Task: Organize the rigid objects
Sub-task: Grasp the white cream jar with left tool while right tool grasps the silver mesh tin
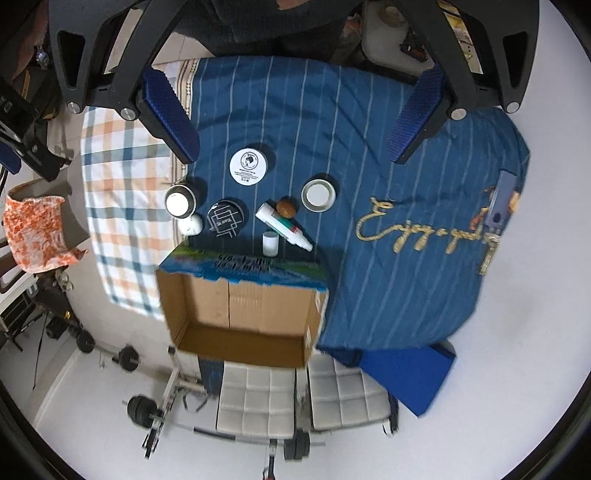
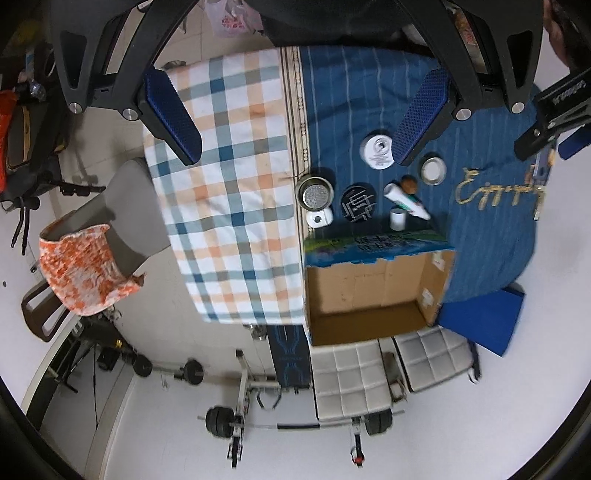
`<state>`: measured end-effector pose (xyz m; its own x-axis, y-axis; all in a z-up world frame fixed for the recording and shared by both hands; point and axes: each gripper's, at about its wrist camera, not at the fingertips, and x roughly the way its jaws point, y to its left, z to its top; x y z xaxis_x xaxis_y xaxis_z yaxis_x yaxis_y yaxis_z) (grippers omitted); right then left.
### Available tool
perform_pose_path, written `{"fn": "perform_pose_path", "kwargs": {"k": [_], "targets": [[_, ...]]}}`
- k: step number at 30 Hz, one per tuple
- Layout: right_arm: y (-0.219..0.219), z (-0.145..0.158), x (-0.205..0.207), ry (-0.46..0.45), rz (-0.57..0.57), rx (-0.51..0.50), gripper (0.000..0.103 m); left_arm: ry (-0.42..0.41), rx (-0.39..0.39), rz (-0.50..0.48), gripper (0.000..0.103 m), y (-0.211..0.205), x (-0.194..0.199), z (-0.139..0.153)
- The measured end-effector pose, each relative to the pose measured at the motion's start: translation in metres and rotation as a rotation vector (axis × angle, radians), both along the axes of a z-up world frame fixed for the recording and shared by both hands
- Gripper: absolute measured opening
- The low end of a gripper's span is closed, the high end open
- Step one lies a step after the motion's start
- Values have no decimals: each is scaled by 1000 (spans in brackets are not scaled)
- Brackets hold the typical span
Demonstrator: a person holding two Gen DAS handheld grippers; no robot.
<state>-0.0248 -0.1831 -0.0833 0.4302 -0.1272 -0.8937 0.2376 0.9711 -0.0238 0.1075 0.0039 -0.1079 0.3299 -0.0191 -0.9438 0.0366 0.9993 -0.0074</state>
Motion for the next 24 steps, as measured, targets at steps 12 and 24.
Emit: {"fn": "perform_pose_path", "kwargs": {"k": [12, 24], "targets": [[-11, -217, 131, 271, 30, 40, 103, 275, 2, -31, 103, -29, 92, -176], [-15, -346, 185, 490, 19, 163, 74, 506, -38, -71, 103, -67, 86, -262]]}}
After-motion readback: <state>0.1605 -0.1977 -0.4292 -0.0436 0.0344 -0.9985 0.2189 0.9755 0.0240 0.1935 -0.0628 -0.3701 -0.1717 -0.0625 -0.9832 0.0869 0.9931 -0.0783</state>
